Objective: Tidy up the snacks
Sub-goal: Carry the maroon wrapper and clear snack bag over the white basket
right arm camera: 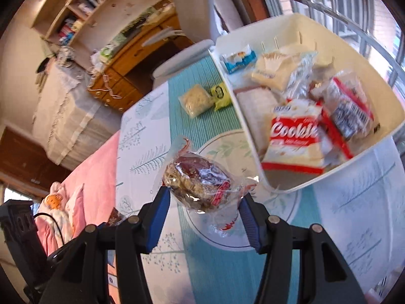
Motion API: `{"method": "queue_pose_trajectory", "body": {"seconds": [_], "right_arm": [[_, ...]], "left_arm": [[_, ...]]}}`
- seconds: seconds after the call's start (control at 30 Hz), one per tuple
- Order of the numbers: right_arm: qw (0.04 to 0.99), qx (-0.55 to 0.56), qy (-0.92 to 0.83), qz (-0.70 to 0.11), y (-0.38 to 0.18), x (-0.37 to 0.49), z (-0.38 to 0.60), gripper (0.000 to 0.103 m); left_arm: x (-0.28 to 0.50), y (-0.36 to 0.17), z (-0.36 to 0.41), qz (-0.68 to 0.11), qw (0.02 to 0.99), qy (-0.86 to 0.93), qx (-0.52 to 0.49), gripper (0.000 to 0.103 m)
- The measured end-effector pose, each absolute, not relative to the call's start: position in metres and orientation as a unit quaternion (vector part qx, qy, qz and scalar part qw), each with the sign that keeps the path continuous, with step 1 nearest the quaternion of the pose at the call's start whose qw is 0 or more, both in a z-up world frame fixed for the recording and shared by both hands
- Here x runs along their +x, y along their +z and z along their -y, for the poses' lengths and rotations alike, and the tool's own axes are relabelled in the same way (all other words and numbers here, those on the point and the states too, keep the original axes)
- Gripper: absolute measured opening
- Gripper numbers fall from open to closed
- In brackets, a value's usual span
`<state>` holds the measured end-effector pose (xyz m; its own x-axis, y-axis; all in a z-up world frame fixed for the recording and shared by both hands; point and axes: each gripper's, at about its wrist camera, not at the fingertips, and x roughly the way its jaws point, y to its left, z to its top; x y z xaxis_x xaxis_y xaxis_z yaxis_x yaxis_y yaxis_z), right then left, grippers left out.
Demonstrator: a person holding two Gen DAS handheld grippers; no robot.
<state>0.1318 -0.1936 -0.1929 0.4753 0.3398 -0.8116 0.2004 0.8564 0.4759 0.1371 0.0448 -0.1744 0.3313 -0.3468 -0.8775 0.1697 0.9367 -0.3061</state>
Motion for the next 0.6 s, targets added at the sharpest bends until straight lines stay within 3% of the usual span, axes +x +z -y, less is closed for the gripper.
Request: {"method": "queue_pose_trajectory", "body": {"seconds": [0.6], "right_arm": [[0.847, 0.177, 0.134, -0.483, -0.168, 0.121, 0.321, 0.056]], "left_arm": [[0.124, -0.158, 0.084, -0.495, 0.853, -0.119, -0.116, 0.037]]}}
